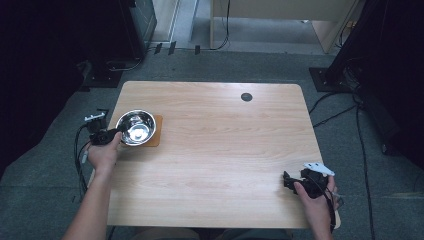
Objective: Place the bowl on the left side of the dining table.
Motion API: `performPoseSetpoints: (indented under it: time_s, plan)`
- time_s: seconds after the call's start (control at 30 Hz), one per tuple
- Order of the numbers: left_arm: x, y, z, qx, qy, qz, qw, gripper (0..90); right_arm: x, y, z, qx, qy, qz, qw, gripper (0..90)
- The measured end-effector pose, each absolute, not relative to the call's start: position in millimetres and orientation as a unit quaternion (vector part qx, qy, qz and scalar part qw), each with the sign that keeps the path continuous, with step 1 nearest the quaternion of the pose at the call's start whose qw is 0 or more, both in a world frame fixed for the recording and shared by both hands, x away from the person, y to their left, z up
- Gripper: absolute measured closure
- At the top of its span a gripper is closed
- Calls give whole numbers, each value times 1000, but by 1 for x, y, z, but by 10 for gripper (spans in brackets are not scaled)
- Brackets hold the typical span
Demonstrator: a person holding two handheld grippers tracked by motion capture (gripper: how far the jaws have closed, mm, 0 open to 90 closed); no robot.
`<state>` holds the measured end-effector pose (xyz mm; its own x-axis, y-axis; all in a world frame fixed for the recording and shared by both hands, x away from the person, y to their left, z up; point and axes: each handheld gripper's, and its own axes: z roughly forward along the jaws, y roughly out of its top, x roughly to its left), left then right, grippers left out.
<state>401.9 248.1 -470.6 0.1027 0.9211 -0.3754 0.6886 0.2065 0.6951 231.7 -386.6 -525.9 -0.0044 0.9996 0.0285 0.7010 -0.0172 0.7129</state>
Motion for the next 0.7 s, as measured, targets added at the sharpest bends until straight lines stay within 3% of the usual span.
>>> performPoseSetpoints:
  time_s: [0.7]
  plan:
    - [435, 247, -491, 617, 683, 104, 376, 881, 232, -387, -526, 654, 650, 283, 263, 12]
